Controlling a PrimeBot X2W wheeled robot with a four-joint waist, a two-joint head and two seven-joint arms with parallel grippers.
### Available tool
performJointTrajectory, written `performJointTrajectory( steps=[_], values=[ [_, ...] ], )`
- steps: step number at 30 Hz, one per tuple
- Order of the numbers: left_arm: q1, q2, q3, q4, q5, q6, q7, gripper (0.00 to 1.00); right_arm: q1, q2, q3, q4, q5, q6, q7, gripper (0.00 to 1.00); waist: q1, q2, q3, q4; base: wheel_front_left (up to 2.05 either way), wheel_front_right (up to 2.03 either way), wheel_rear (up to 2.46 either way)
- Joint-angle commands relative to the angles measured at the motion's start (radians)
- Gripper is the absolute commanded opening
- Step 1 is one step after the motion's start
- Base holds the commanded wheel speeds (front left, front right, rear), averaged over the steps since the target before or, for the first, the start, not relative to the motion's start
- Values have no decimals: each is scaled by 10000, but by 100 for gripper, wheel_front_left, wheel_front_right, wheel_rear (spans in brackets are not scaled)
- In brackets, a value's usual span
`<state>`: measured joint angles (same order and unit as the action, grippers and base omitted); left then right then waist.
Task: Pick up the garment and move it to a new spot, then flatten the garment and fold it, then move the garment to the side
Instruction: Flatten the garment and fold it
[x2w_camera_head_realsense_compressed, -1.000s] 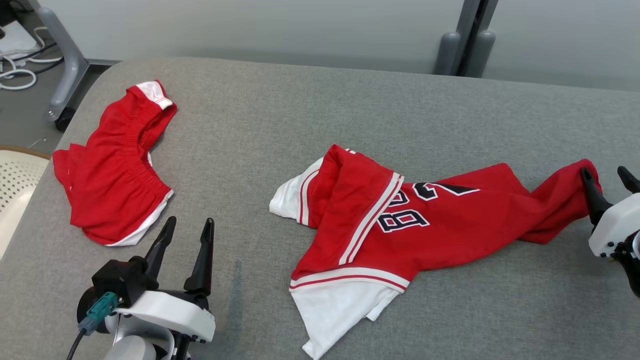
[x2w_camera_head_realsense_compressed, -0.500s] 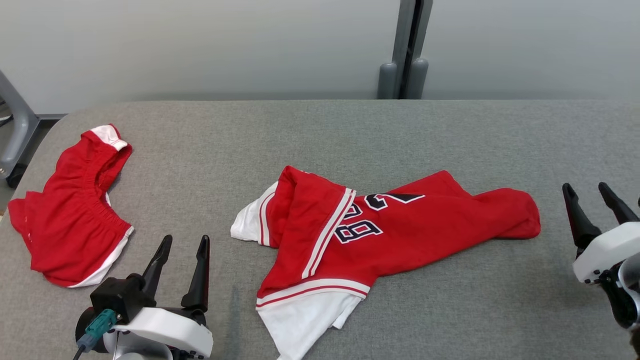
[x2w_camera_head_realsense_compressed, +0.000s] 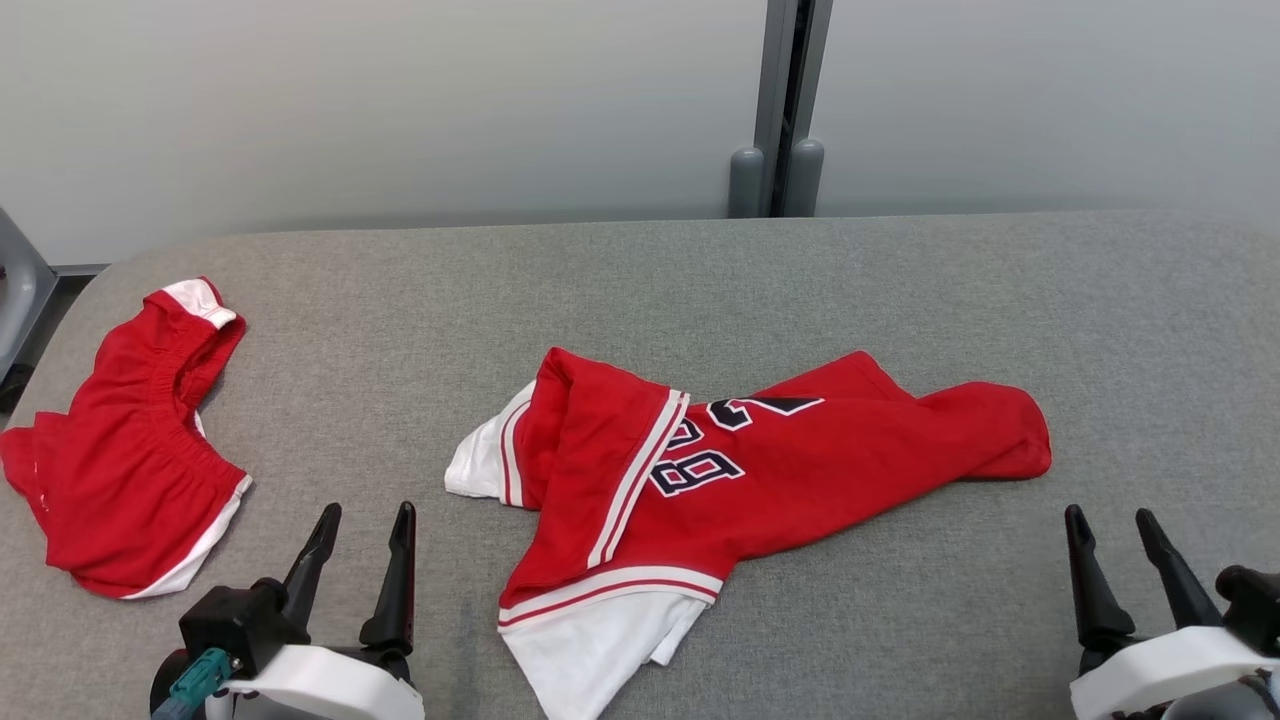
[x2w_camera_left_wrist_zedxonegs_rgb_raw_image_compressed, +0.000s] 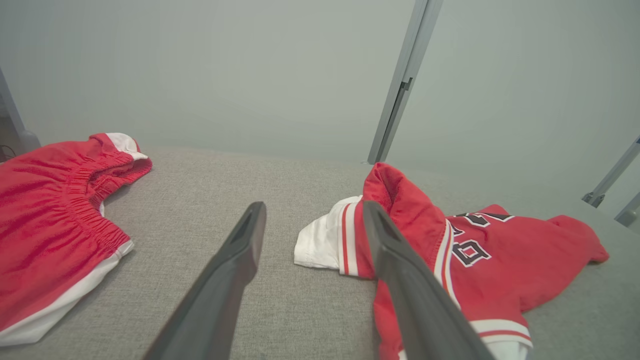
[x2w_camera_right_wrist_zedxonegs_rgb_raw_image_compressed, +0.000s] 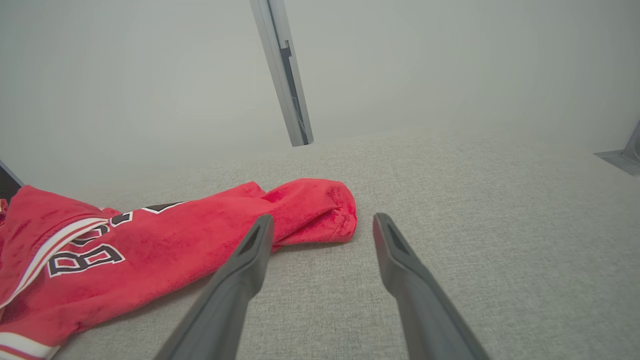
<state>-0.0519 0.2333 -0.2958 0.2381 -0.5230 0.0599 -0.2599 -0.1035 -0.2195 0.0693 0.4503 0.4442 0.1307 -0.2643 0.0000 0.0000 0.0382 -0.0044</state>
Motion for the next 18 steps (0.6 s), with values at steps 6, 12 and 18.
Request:
performJointTrajectory(
  steps=[6, 12, 18],
  values=[
    [-90, 107, -93, -45, 22, -5, 92, 100, 175, 685, -552, -605, -893, 4, -5, 100, 0, 0, 27, -34, 0, 0, 0],
    [-91, 140, -169, -59, 18, 34, 147, 100, 196, 832, -945, -916, -1279, 4, -5, 100, 0, 0, -84, 21, 0, 0, 0],
    [-13, 116, -512, 228, -199, -243, 789, 100, 177, 973, -1084, -1127, -1452, 4, -6, 100, 0, 0, -109, 15, 0, 0, 0]
  ],
)
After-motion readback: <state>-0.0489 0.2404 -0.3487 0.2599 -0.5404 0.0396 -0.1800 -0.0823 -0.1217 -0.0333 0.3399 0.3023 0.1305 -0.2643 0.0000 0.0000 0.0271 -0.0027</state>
